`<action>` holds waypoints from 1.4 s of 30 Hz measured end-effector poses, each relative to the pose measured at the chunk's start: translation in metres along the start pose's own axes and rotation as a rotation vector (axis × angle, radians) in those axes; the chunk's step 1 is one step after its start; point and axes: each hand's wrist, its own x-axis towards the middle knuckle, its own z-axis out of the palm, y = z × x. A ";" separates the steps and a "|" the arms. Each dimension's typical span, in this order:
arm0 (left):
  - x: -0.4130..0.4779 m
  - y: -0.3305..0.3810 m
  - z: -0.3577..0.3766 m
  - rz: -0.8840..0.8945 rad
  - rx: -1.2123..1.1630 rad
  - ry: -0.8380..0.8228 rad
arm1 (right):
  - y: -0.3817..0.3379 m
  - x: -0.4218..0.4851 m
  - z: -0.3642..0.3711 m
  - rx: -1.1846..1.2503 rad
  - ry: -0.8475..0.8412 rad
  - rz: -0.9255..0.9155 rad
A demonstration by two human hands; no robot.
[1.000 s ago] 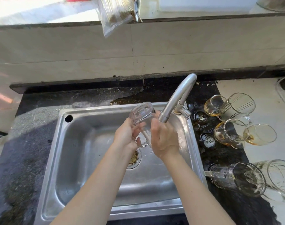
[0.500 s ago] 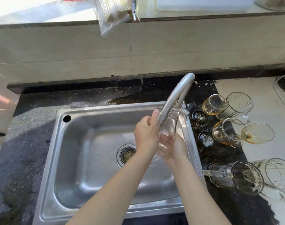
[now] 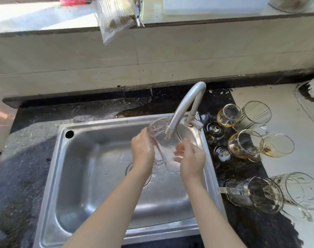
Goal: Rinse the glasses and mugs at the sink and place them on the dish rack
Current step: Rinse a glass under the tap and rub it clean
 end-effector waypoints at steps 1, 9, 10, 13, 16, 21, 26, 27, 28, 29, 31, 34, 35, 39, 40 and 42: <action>0.001 -0.002 -0.002 -0.057 -0.065 0.054 | -0.002 -0.003 0.002 -0.044 -0.039 -0.058; 0.033 -0.008 -0.020 -0.544 -0.442 -0.111 | -0.007 0.005 -0.004 -0.111 -0.424 -0.142; 0.032 -0.011 -0.019 -0.553 -0.419 -0.117 | -0.008 0.008 -0.003 -0.147 -0.445 -0.158; 0.027 -0.025 -0.016 -0.520 -0.284 -0.113 | -0.012 0.016 0.001 -0.253 -0.478 -0.193; 0.019 -0.032 -0.014 -0.544 -0.230 -0.181 | -0.014 0.022 0.005 -0.363 -0.438 -0.246; 0.015 -0.037 -0.020 -0.652 0.017 -0.459 | -0.032 0.029 -0.003 -0.555 -0.434 -0.163; 0.023 -0.042 -0.027 -0.845 -0.043 -0.573 | -0.049 0.045 -0.025 -0.757 -0.229 -0.195; 0.023 -0.044 -0.027 -0.873 -0.084 -0.569 | -0.050 0.049 -0.026 -0.858 -0.164 -0.241; 0.023 -0.046 -0.027 -0.901 -0.127 -0.567 | -0.051 0.053 -0.024 -0.972 -0.139 -0.264; 0.022 -0.048 -0.027 -0.921 -0.158 -0.573 | -0.049 0.059 -0.021 -1.097 -0.161 -0.259; 0.022 -0.051 -0.026 -0.929 -0.179 -0.581 | -0.045 0.071 -0.014 -1.310 -0.230 -0.239; 0.023 -0.050 -0.024 -0.902 -0.151 -0.576 | -0.045 0.083 -0.004 -1.547 -0.249 -0.320; 0.024 -0.050 -0.024 -0.893 -0.140 -0.578 | -0.047 0.087 -0.002 -1.606 -0.265 -0.360; 0.025 -0.045 -0.023 -0.871 -0.120 -0.590 | -0.060 0.097 0.000 -1.691 -0.314 -0.406; 0.025 -0.045 -0.023 -0.871 -0.116 -0.596 | -0.063 0.101 -0.002 -1.661 -0.296 -0.377; 0.026 -0.044 -0.023 -0.871 -0.110 -0.612 | -0.069 0.108 -0.007 -1.601 -0.271 -0.301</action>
